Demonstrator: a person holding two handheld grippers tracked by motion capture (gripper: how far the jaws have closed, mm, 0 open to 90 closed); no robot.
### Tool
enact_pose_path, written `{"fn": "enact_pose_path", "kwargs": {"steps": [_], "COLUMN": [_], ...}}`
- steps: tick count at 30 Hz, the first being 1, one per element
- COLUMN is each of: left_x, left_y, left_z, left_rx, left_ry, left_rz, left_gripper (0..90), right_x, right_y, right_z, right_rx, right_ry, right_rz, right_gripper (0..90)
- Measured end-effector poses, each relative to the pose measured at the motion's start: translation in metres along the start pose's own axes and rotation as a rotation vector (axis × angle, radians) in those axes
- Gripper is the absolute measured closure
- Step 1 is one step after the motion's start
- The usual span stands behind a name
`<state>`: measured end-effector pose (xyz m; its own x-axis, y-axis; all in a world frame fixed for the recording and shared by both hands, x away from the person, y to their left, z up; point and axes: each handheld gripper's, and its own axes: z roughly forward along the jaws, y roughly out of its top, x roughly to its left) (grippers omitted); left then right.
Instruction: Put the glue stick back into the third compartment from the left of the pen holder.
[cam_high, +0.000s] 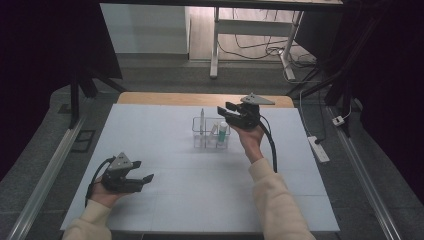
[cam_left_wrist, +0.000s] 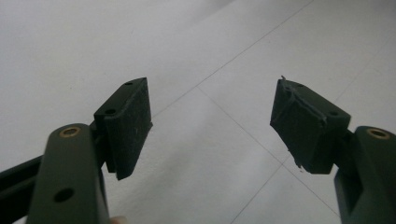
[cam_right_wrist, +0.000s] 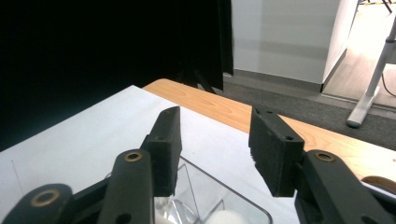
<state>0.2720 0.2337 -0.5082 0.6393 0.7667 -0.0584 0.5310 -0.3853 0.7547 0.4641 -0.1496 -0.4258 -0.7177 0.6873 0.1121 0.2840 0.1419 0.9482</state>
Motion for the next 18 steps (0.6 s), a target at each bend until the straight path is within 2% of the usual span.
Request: {"fn": "enact_pose_path", "kwargs": {"steps": [10, 18], "left_x": [0.000, 0.001], "left_y": [0.000, 0.000], "left_z": [0.000, 0.000], "left_rx": [0.002, -0.005], "left_ry": [0.000, -0.007], "left_rz": [-0.001, -0.004], "left_gripper": [29.1, 29.0], "right_x": [-0.006, -0.008], "right_y": [0.000, -0.006], "right_z": [-0.013, -0.020], "right_rx": [0.003, 0.034], "right_ry": [0.022, 0.037], "right_rz": [0.008, 0.001], "right_gripper": [50.6, 48.4]}}
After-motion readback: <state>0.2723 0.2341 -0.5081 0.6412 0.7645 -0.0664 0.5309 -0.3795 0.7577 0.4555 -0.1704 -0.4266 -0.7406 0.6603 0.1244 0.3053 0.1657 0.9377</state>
